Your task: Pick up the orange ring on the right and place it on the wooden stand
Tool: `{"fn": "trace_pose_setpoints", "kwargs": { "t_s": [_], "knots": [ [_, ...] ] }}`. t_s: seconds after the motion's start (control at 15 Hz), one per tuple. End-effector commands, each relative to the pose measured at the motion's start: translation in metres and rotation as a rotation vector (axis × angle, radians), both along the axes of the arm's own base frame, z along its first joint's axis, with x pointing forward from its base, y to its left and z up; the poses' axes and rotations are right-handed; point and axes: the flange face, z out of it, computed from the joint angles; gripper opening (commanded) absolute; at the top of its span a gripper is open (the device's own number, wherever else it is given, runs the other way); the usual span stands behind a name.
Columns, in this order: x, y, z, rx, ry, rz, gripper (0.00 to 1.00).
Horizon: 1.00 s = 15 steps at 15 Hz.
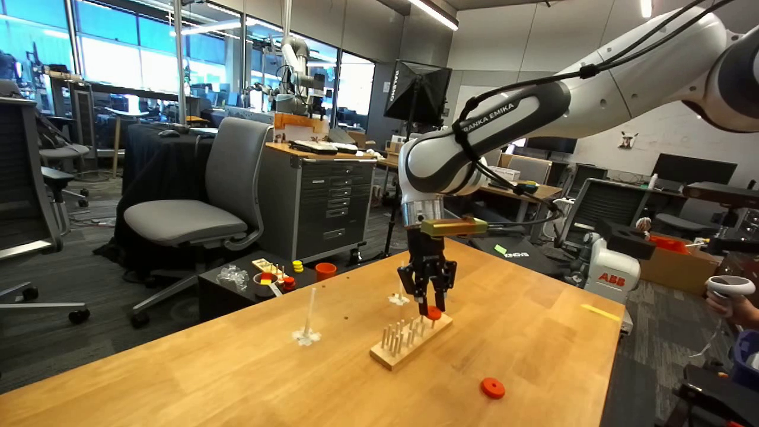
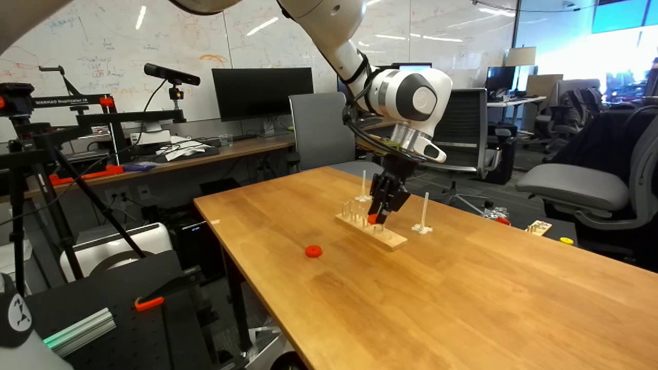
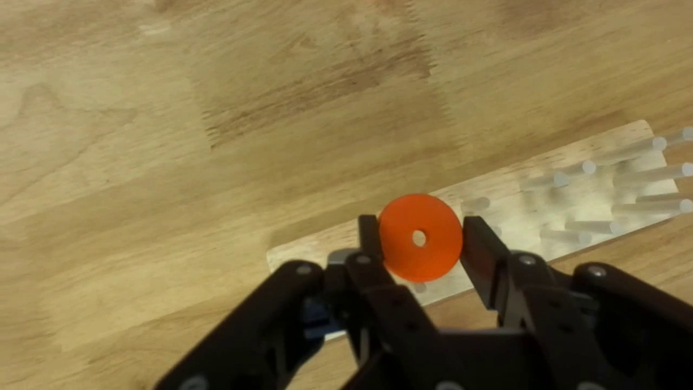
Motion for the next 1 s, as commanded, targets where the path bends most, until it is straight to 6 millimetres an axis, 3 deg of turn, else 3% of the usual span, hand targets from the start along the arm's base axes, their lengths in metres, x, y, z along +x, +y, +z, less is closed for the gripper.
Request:
{"fn": "trace_pose_setpoints", "kwargs": {
  "t_s": [0.0,0.4,0.93],
  "knots": [
    [0.013,0.000,0.001,0.009,0.027,-0.027,0.17],
    [0.010,0.008,-0.021,0.003,0.072,-0.009,0.17],
    [0.012,0.001,-0.020,0.010,0.090,-0.015,0.17]
  ]
}}
